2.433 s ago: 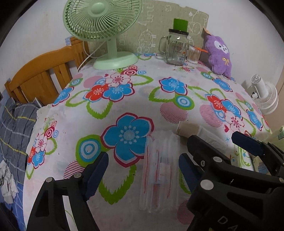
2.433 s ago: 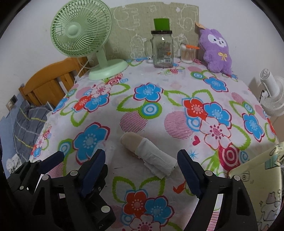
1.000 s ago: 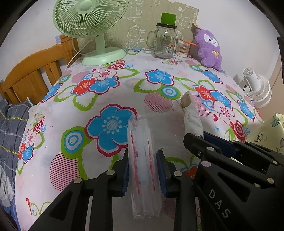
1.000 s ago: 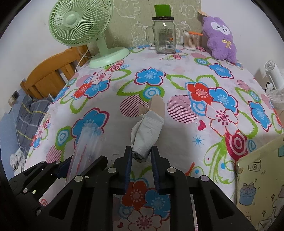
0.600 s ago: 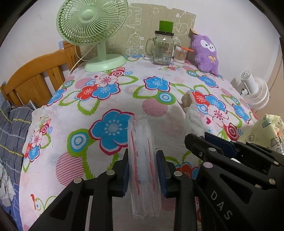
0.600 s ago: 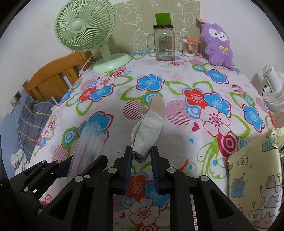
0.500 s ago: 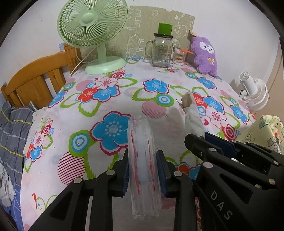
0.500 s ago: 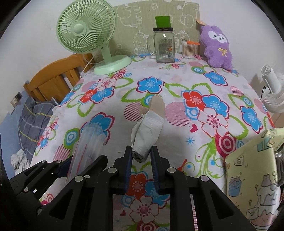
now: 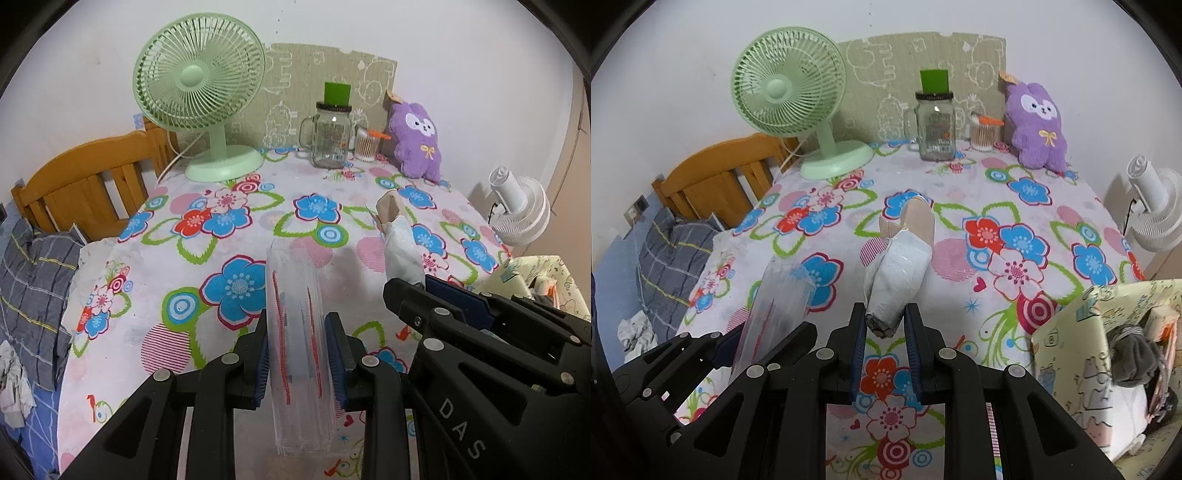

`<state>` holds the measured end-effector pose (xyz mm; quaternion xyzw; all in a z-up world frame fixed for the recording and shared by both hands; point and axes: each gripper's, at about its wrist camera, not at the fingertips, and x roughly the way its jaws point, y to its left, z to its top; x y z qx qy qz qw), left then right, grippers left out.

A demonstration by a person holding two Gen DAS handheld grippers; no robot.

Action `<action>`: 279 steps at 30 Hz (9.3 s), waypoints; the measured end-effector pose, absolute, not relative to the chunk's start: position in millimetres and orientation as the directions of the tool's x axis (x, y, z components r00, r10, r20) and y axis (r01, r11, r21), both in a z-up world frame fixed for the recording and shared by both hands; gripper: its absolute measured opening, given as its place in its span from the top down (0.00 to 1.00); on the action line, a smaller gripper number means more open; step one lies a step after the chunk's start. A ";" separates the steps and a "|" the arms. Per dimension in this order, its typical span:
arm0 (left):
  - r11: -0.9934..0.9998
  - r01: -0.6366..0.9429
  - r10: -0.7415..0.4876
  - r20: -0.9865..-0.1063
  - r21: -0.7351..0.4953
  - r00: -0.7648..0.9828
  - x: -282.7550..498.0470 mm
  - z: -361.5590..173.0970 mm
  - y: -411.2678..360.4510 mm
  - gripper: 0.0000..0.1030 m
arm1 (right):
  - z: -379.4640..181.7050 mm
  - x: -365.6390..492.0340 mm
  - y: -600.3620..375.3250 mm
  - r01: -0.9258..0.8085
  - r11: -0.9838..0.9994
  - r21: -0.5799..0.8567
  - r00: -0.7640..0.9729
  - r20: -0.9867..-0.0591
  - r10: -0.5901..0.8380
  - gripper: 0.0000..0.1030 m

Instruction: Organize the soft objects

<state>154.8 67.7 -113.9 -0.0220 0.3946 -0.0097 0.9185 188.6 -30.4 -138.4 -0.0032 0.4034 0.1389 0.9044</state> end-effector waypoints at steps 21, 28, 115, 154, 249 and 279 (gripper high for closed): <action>0.999 -0.013 -0.014 -0.643 -0.037 0.766 125.5 -65.2 56.4 0.74 | -82.8 157.2 -40.6 -0.299 0.951 0.078 0.705 -0.653 0.275 0.77; 0.999 -0.017 -0.007 -0.628 -0.033 0.778 117.8 -57.4 49.2 0.74 | -73.5 148.4 -47.3 -0.306 0.949 0.076 0.717 -0.637 0.283 0.77; 0.968 0.249 -0.201 -0.660 -0.022 0.724 133.4 -86.9 -166.7 0.72 | -91.8 125.3 -267.5 -0.095 0.989 0.113 0.760 -0.634 0.145 0.77; 0.957 0.289 -0.183 -0.734 0.018 0.654 124.9 -112.4 -169.0 0.22 | -122.9 113.0 -280.2 0.027 0.990 0.136 0.704 -0.706 0.078 0.52; 0.999 0.013 -0.026 -0.460 -0.031 0.887 7.7 -8.0 8.2 0.00 | -14.5 4.8 -149.7 -0.109 0.992 0.069 0.901 -0.414 0.127 0.00; 1.000 0.009 -0.014 -0.461 -0.013 0.887 12.1 -6.5 -0.2 0.00 | -13.8 10.2 -160.0 -0.097 0.991 0.087 0.902 -0.412 0.125 0.00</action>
